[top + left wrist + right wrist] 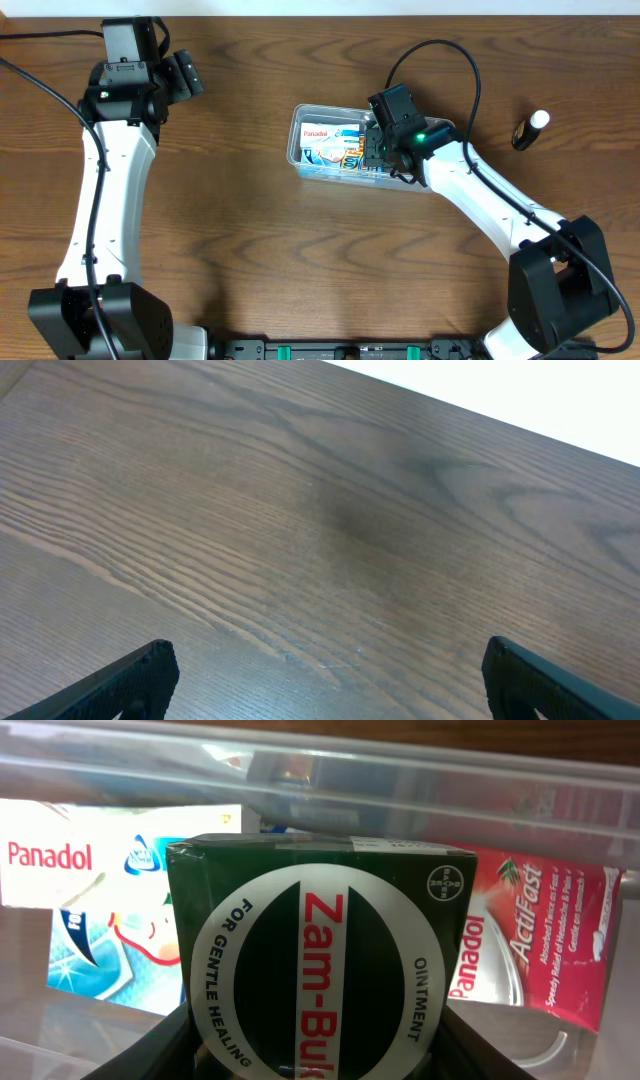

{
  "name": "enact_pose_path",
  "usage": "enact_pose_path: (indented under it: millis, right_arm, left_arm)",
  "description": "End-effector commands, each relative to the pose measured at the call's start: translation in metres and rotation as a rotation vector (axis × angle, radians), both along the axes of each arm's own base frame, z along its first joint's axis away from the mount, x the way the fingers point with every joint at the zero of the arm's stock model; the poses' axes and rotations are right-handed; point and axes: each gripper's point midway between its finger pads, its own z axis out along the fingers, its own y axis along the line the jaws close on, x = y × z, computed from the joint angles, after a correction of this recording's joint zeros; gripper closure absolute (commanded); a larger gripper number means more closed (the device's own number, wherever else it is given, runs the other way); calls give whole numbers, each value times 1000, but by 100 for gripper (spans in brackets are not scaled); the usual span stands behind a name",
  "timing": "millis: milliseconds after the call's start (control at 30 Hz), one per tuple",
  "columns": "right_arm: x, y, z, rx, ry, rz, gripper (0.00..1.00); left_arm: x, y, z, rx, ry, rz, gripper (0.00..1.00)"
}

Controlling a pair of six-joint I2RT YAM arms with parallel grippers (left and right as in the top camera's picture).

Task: Pack container
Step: 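Lower the Zam-Buk box into the container between the boxes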

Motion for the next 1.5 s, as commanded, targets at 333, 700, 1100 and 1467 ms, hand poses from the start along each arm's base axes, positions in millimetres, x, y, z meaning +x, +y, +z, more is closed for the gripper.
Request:
enact_pose_path:
  millis: [333, 700, 1100, 1467]
  right_arm:
    - [-3, 9, -3, -9, -10, 8, 62]
    - [-4, 1, -13, -35, -20, -28, 57]
    - [0, 2, -12, -29, -41, -32, 45]
    - [-1, 2, -13, -29, -40, -31, 32]
  left_arm:
    - [0, 2, 13, -3, -31, 10, 2]
    - [0, 2, 13, -3, -31, 10, 2]
    - [0, 2, 13, -3, -31, 10, 2]
    - [0, 2, 13, -3, -31, 10, 2]
